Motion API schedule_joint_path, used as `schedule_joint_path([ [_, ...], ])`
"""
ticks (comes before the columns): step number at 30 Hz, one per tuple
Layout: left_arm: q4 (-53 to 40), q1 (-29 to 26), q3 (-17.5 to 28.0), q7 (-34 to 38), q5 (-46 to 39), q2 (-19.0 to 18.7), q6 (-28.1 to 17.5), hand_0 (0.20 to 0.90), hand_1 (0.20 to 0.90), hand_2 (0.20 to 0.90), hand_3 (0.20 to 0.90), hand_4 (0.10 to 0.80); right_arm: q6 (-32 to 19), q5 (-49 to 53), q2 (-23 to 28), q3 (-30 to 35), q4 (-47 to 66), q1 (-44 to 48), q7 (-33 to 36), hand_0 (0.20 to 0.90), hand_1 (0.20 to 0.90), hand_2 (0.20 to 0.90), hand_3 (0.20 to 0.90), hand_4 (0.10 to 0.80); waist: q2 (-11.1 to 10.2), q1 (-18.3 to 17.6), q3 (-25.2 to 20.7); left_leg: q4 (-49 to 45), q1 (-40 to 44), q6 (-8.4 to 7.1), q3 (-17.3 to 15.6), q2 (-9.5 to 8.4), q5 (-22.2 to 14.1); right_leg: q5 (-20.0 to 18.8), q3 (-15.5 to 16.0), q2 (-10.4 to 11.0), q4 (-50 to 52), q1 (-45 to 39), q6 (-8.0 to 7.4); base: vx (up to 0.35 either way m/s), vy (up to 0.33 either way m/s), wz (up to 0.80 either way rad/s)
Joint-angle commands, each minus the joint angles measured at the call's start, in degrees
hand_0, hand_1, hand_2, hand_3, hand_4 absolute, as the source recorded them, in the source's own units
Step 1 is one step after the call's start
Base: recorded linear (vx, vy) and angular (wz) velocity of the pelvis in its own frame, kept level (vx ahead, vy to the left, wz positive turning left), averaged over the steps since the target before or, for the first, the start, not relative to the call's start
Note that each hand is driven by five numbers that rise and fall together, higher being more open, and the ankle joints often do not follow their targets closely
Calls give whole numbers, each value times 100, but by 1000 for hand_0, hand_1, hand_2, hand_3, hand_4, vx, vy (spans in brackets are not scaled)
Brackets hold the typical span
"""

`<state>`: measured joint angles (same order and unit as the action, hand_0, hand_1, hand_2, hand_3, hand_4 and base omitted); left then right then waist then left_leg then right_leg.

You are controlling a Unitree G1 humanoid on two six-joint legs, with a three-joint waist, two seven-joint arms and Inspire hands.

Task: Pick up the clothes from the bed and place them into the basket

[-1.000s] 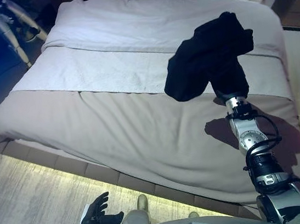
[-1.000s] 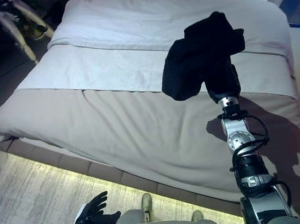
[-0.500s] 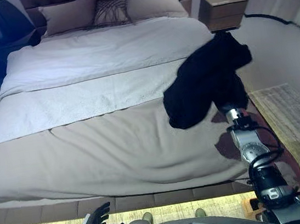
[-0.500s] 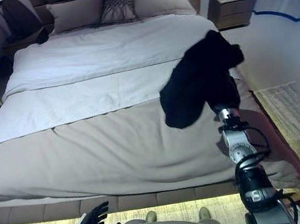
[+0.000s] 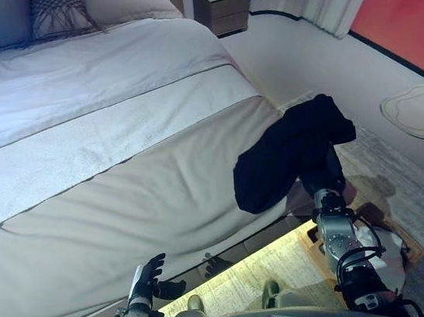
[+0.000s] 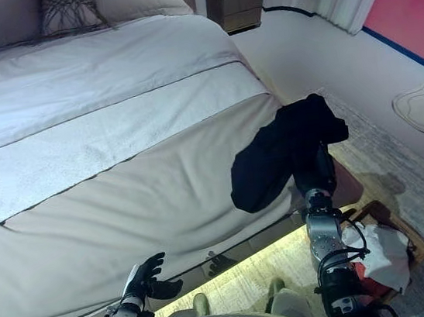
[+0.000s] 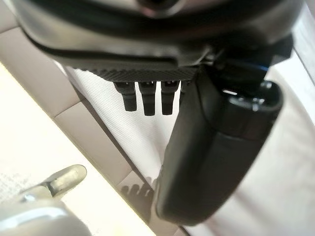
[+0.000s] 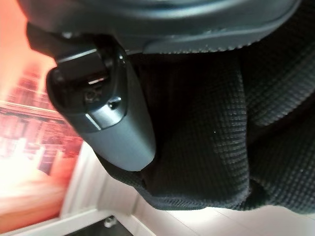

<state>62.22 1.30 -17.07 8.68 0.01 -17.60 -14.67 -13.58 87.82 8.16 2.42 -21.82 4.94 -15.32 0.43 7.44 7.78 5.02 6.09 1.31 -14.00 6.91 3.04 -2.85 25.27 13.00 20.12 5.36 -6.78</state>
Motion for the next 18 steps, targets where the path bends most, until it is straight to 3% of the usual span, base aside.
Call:
schedule_joint_path([
  [1,71,-89,-85,-81,39,-163,-131,900,900,900,900,800,-224,-262,240,343,754,758,-308,300,300,300,200,100,24,179,-328,-25,-299,101,343,-790,-502,-339,75,431,-362,-678,-259,-161,-112,-97],
  [3,55,-26,-74,-69,11,-163,-183,900,900,900,900,800,-241,-463,150,298,737,711,-174,300,300,300,200,100,-17,283,-347,-41,-326,73,69,-735,-478,-239,353,434,-556,-929,-261,-125,-143,-107],
  [5,39,32,1,49,0,-180,-256,900,900,900,900,800,-232,-795,9,161,680,632,-48,300,300,300,200,100,-124,401,-400,-62,-382,-53,-310,-641,-460,84,568,229,-1291,-1453,-336,-149,-267,-125],
  [6,38,66,82,133,16,-187,-304,900,900,900,900,800,-303,-934,-63,75,621,563,68,300,300,300,200,100,-170,434,-397,-73,-446,-159,-514,-536,-335,188,538,-36,-1842,-1662,-297,-194,-333,-131],
  [7,32,66,174,141,28,-184,-325,900,900,900,900,800,-351,-1081,-85,33,598,487,245,300,300,300,200,100,-201,417,-390,-87,-514,-216,-595,-467,-259,184,437,-169,-2072,-1688,-271,-180,-341,-138],
  [11,-160,4,276,-80,44,-145,-294,900,900,900,900,800,-345,-1449,70,48,263,337,636,300,300,300,200,100,-262,291,-358,-113,-632,-371,-769,-280,-83,181,318,-396,-2426,-1644,-164,-132,-190,-103],
  [14,-213,10,320,-40,-63,-93,-311,900,900,900,900,800,-320,-1342,280,237,-104,336,713,300,300,300,200,100,-288,227,-337,-134,-636,-449,-694,-218,-43,178,249,-490,-2440,-1563,-79,-69,-157,-38],
  [17,-222,24,324,-72,-67,-64,-336,900,900,900,900,800,-289,-1293,444,352,-318,418,884,300,300,300,200,100,-283,251,-288,-263,-712,-433,-503,-282,3,116,244,-535,-2418,-1458,39,-86,-92,-21],
  [18,-189,107,342,-73,-142,-34,-375,900,900,900,900,800,-273,-1215,570,395,-605,490,902,300,300,300,200,100,-266,396,-266,-248,-681,-403,415,-558,-47,109,-29,-595,-2392,-1406,78,59,-121,-20],
])
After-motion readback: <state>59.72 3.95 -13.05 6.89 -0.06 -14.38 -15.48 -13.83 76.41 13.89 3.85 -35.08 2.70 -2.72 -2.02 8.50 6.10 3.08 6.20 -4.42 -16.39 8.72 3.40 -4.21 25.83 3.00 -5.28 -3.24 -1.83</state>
